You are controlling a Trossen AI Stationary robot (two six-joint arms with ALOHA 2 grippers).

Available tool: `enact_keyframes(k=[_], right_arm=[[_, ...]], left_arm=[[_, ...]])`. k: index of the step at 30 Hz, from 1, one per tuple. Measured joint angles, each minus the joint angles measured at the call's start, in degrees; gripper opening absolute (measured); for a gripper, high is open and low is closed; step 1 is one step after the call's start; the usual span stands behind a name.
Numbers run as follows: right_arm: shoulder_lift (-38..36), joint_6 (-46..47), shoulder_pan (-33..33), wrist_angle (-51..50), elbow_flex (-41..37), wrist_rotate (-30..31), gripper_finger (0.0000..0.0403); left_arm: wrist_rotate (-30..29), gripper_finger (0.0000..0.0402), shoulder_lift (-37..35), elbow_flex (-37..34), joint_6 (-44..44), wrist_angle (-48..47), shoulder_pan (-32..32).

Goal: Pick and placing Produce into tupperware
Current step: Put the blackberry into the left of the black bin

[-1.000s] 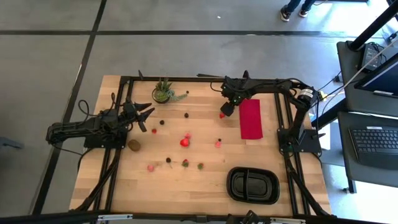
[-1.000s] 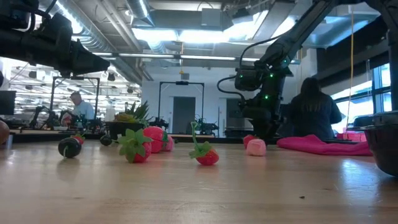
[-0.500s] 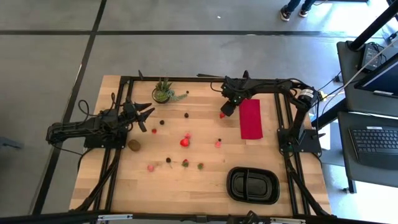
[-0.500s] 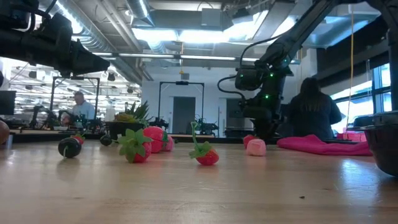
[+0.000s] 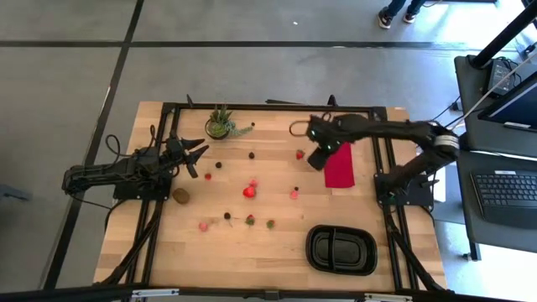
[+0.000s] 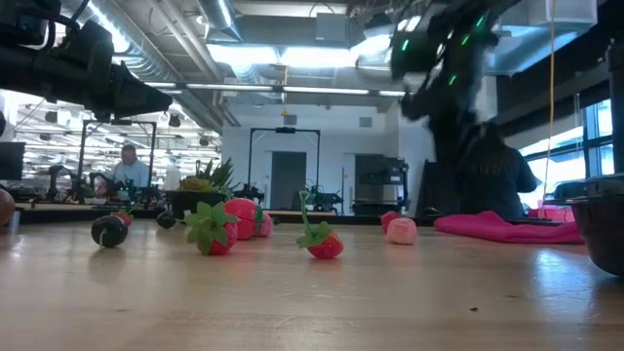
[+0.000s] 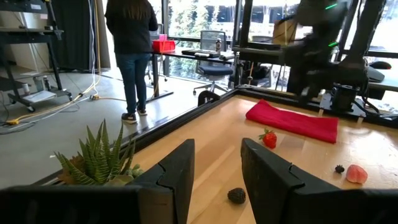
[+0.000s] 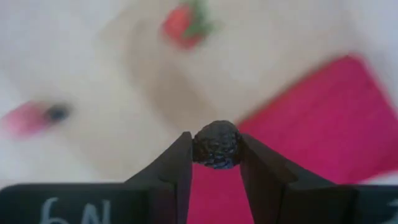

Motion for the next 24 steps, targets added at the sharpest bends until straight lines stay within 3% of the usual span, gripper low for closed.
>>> enact_keyframes(k=[7, 13, 19, 24], right_arm=[[-8.47, 21.12, 18.28, -8.27, -0.11, -0.08, 0.0111], [-10.10, 44.50, 34.46, -11.10, -1.47, -0.04, 0.0116], [-8.02, 63.47, 46.94, -6.63, -3.17, 0.00, 0.0113], [-4.40, 69.72, 52.28, 1.24, -3.27, 1.45, 0.0116]], left_arm=[[0.02, 0.0124, 0.01, 0.00, -0.06, 0.00, 0.00], [0.02, 0.0124, 0.00, 0.00, -0.09, 0.02, 0.00], [0.02, 0.0124, 0.02, 0.00, -0.07, 0.02, 0.00], [0.02, 0.0124, 0.02, 0.00, -0.04, 0.02, -0.01]])
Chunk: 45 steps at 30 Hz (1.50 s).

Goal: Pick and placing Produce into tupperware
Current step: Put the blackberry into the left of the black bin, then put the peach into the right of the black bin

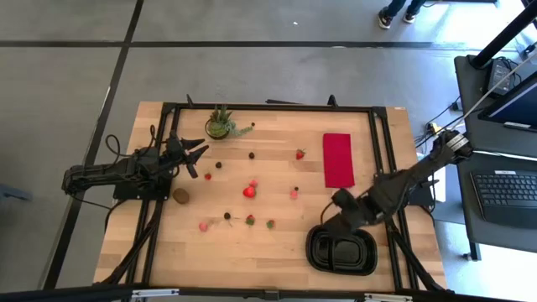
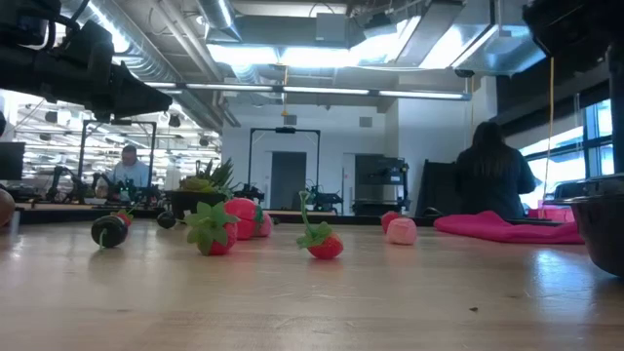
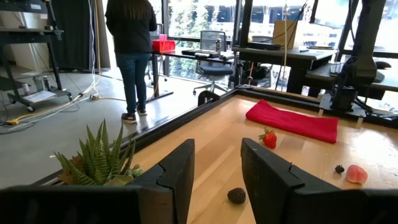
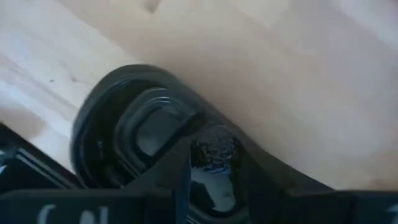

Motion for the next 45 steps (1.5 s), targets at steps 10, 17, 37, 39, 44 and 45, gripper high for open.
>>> enact_keyframes(k=[10, 17, 37, 39, 44, 45], right_arm=[[10.52, -0.05, 1.51, 16.80, 0.00, -0.73, 0.0117], [13.90, -0.14, 1.53, 24.20, 0.00, -2.35, 0.0121], [13.96, -0.18, 1.53, 26.90, 0.00, -3.59, 0.0156], [13.96, -0.32, 1.24, 27.80, 0.00, -3.59, 0.0156], [13.24, -1.63, -0.61, 28.29, 1.91, -3.13, 0.0157], [12.93, -2.55, -1.07, 28.26, 2.22, -3.12, 0.0157]], left_arm=[[-2.69, 0.0124, -0.02, -0.01, 0.03, 0.02, 0.01], [-2.91, 0.0124, -0.02, -0.01, 3.65, 0.02, 0.01], [-2.91, 0.0124, 0.00, -0.02, 5.11, 0.02, -0.01], [-2.89, 0.0124, 0.00, -0.02, 5.09, 0.02, 0.01], [-2.89, 0.0124, 0.00, -0.02, 4.94, 0.02, 0.00], [-2.89, 0.0124, -0.01, -0.02, 4.94, 0.02, 0.01]])
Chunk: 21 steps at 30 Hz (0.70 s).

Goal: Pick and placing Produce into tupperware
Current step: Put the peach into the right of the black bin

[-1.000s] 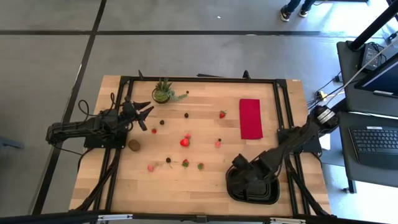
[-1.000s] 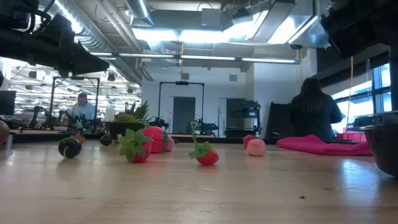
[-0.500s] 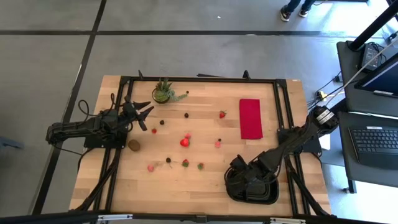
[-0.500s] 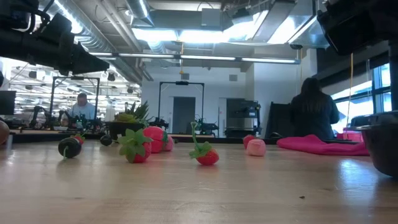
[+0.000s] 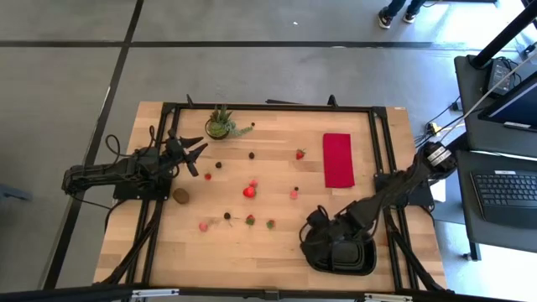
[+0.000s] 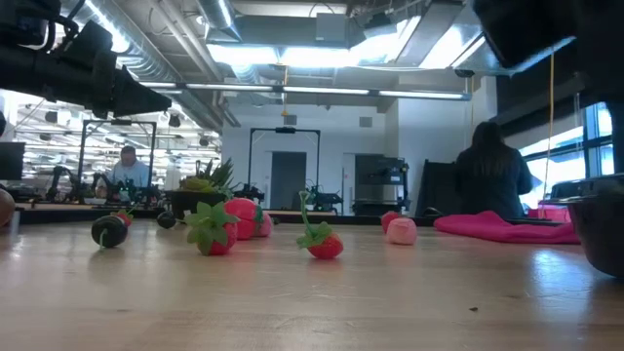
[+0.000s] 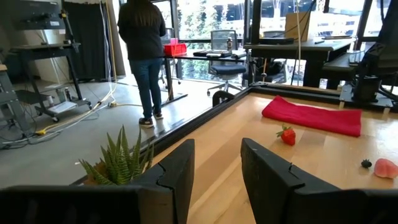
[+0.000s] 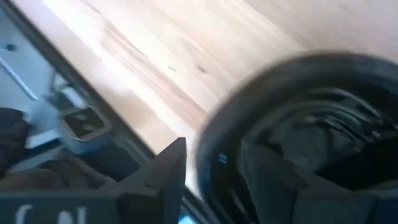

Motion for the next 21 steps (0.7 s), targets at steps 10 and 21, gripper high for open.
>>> enact_keyframes(k=[10, 21], right_arm=[[-2.87, -21.31, -8.10, -1.36, 4.41, 0.24, 0.0157], [-2.85, -47.98, -20.80, -1.40, 8.03, 0.27, 0.0157]], left_arm=[[0.02, 0.0124, 0.00, 0.00, 0.00, 0.00, 0.00], [0.02, 0.0124, -0.01, 0.00, 0.04, 0.00, 0.00]])
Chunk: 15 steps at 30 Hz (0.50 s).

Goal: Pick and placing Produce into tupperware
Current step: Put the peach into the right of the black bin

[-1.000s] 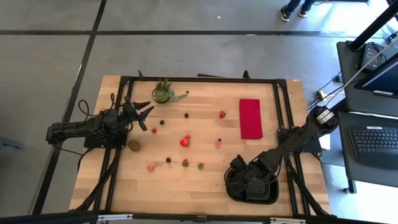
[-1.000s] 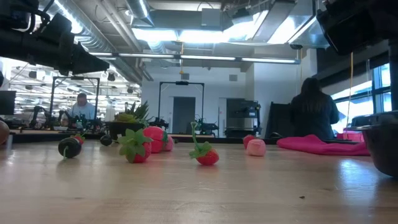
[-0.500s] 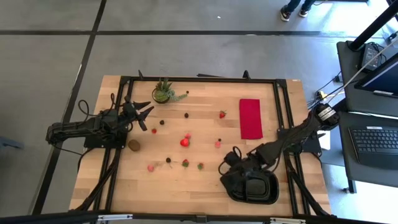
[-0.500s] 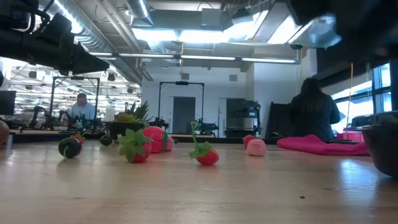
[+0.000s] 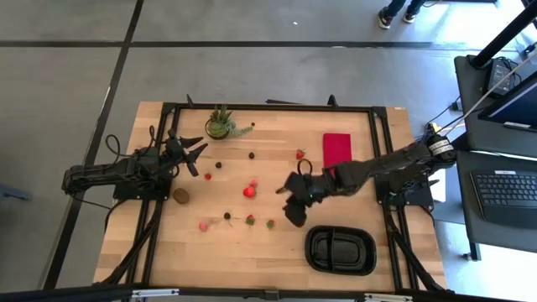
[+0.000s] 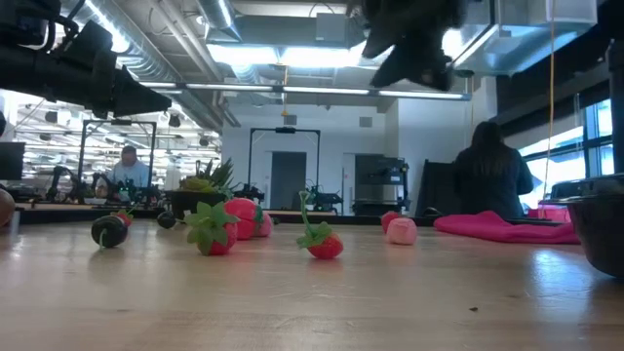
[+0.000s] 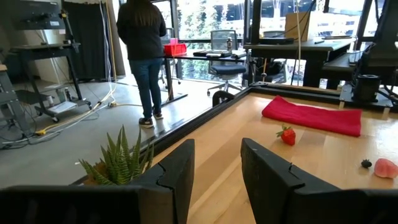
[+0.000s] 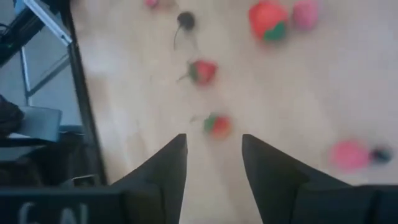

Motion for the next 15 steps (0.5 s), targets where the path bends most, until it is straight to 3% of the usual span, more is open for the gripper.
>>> enact_keyframes(k=[11, 15], right_arm=[[0.02, -12.32, -5.70, 1.31, 0.00, 0.05, 0.0157], [0.02, -14.56, -5.67, 4.14, 0.00, -0.06, 0.0178]], left_arm=[[0.00, 0.0124, 0.00, 0.00, 0.00, 0.00, 0.00], [0.01, 0.0124, 0.01, 0.00, 0.00, 0.00, 0.00]])
